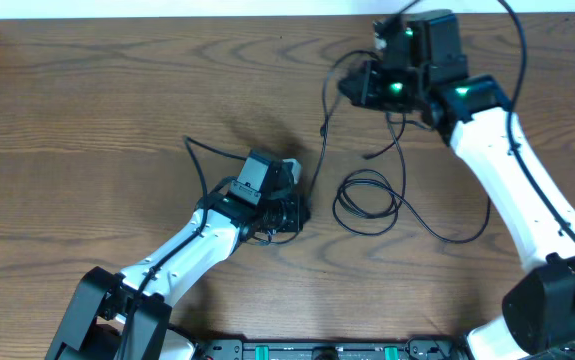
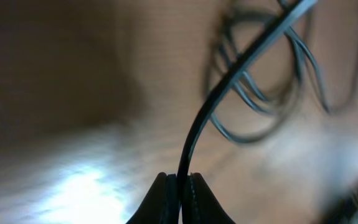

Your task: Untangle cables

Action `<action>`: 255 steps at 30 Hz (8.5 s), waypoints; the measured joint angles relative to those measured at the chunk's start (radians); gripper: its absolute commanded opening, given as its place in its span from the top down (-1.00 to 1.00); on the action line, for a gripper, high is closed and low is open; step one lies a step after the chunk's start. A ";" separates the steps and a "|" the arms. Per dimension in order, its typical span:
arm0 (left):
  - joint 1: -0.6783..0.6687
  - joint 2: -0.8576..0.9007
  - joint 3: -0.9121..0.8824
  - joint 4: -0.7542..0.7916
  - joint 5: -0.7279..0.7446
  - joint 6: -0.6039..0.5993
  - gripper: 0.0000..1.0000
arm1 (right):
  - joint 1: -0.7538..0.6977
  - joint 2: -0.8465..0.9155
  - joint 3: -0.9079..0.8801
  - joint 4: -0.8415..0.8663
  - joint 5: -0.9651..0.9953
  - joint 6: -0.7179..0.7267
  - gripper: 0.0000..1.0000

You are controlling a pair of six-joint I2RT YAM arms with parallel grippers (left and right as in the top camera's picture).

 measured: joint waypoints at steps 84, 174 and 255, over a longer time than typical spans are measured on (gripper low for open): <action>0.421 -0.002 -0.001 0.268 0.121 -0.193 0.85 | -0.198 0.119 -0.126 -0.310 0.620 -0.115 0.03; 0.519 -0.002 -0.001 0.122 -0.029 -0.285 0.85 | -0.463 -0.275 -0.053 -0.615 0.621 -0.087 -0.07; 0.519 -0.002 -0.001 0.018 -0.017 -0.291 0.53 | -0.546 0.080 -0.115 -0.651 0.801 0.132 -0.98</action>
